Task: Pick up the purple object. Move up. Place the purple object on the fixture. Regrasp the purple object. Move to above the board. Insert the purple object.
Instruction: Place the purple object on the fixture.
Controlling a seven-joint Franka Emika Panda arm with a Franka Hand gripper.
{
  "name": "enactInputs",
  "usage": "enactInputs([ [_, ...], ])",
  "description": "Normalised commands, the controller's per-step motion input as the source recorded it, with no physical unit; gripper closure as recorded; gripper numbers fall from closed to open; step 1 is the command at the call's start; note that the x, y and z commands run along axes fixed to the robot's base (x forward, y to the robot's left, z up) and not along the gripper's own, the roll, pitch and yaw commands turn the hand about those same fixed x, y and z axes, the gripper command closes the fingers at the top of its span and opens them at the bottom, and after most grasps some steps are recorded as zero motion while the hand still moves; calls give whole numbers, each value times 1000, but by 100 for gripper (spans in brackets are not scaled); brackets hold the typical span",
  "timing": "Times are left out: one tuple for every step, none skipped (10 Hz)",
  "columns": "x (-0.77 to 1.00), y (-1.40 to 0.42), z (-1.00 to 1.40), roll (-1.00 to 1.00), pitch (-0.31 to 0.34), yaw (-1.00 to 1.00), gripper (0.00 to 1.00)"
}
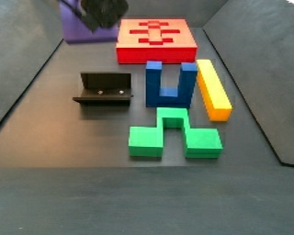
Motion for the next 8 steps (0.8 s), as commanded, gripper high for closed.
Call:
enactInputs([
  [380,414,-246,51,471,-317,100],
  [471,309,-131,143,383,-271,100],
  [460,60,-194,260,260,-174,100],
  [266,0,-429,89,71,-134,100],
  [309,-34,-429,154,40,-137,100],
  [351,-34,-374,86,9,-143,100],
  [426,0,-329,66,0,-134,100],
  [511,0,-286,120,0,-183,100],
])
